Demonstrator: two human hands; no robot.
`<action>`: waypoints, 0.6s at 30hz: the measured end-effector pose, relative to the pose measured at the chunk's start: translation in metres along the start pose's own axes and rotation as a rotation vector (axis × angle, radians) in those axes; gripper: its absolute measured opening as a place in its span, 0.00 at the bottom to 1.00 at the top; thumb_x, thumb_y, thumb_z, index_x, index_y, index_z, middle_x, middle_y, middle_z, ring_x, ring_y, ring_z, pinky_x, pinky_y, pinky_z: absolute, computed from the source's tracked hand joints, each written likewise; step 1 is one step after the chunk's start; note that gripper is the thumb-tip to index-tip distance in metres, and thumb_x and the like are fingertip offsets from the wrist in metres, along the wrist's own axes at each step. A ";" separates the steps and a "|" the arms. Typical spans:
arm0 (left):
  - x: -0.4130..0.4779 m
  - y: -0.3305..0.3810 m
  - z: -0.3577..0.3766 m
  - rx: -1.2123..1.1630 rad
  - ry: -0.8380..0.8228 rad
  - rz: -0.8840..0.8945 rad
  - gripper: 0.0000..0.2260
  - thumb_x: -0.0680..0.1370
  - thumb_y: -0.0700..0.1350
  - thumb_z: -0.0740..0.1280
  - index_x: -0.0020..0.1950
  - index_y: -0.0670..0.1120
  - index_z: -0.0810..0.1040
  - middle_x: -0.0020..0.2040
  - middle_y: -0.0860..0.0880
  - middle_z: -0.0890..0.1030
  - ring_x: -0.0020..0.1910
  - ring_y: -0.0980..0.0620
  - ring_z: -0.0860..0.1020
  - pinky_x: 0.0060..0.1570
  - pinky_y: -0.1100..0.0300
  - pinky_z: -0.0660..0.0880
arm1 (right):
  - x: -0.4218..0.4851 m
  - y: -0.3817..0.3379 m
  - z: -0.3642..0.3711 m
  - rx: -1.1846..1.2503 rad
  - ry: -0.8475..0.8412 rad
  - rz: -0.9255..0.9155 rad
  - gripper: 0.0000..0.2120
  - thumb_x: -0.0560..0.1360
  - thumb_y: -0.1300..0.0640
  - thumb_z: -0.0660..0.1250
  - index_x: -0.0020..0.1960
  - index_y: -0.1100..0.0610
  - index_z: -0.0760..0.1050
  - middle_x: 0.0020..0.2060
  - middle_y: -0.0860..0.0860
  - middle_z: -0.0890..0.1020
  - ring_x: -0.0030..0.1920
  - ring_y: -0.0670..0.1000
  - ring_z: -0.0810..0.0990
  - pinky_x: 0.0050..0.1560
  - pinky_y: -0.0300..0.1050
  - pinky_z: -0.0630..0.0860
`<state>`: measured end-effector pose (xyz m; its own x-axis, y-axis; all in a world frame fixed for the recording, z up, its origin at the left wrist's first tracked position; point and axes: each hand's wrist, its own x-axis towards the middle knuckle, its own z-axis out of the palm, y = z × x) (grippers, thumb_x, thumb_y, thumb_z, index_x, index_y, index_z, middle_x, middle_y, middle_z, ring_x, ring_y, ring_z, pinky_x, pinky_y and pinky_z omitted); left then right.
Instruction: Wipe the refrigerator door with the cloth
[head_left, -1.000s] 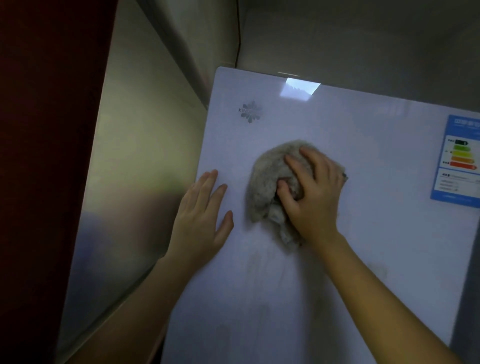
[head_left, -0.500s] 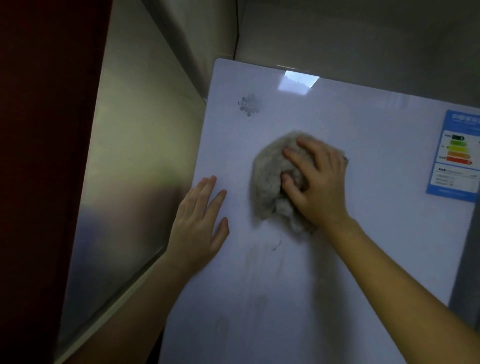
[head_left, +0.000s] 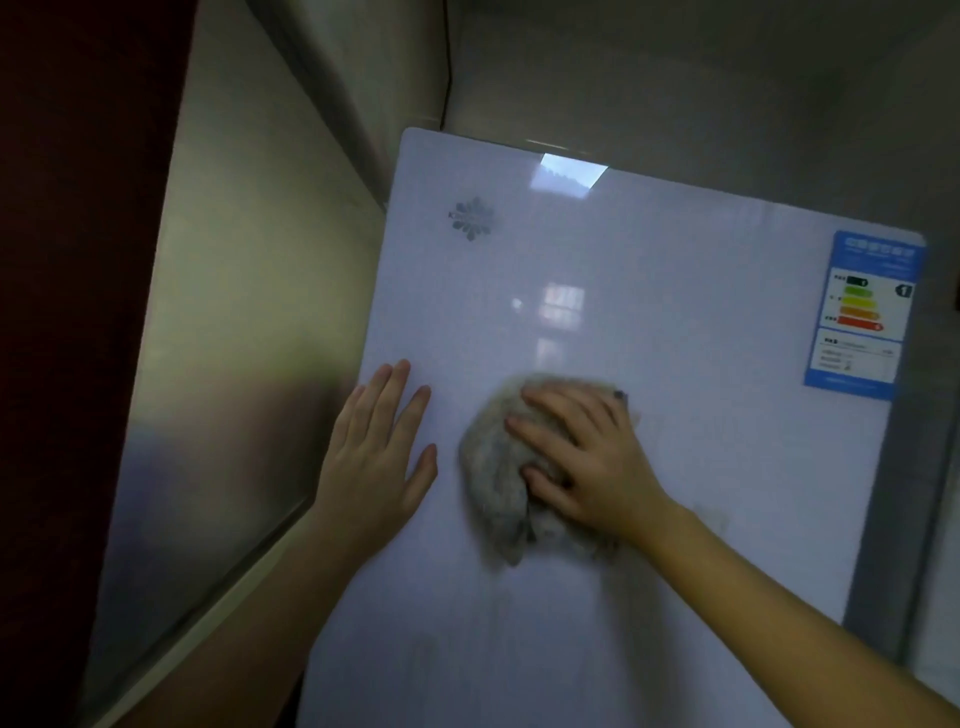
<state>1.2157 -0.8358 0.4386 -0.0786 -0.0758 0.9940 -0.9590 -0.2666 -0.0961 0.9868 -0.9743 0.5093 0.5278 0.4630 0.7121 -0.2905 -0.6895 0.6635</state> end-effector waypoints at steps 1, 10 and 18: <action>0.000 0.000 0.000 0.002 0.001 -0.001 0.25 0.81 0.52 0.61 0.76 0.41 0.70 0.79 0.38 0.66 0.79 0.40 0.63 0.78 0.45 0.60 | 0.006 0.009 -0.004 -0.008 0.033 0.052 0.20 0.78 0.47 0.68 0.67 0.54 0.80 0.68 0.58 0.78 0.67 0.61 0.76 0.68 0.60 0.70; 0.000 0.000 0.000 0.004 -0.023 -0.011 0.25 0.82 0.52 0.61 0.76 0.42 0.70 0.80 0.39 0.64 0.80 0.40 0.63 0.78 0.43 0.61 | 0.064 0.063 -0.023 -0.030 0.257 0.502 0.21 0.77 0.48 0.68 0.69 0.52 0.77 0.70 0.55 0.75 0.69 0.58 0.72 0.69 0.56 0.65; 0.000 -0.004 -0.001 0.024 -0.046 0.015 0.26 0.82 0.54 0.60 0.77 0.42 0.69 0.80 0.39 0.64 0.80 0.40 0.62 0.78 0.43 0.61 | 0.027 -0.008 0.011 0.021 -0.031 -0.071 0.20 0.79 0.46 0.67 0.67 0.54 0.80 0.69 0.58 0.78 0.68 0.61 0.76 0.71 0.59 0.67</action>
<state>1.2188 -0.8336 0.4389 -0.0795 -0.1237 0.9891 -0.9509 -0.2884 -0.1125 1.0122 -0.9624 0.5211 0.5709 0.4938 0.6560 -0.2350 -0.6673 0.7068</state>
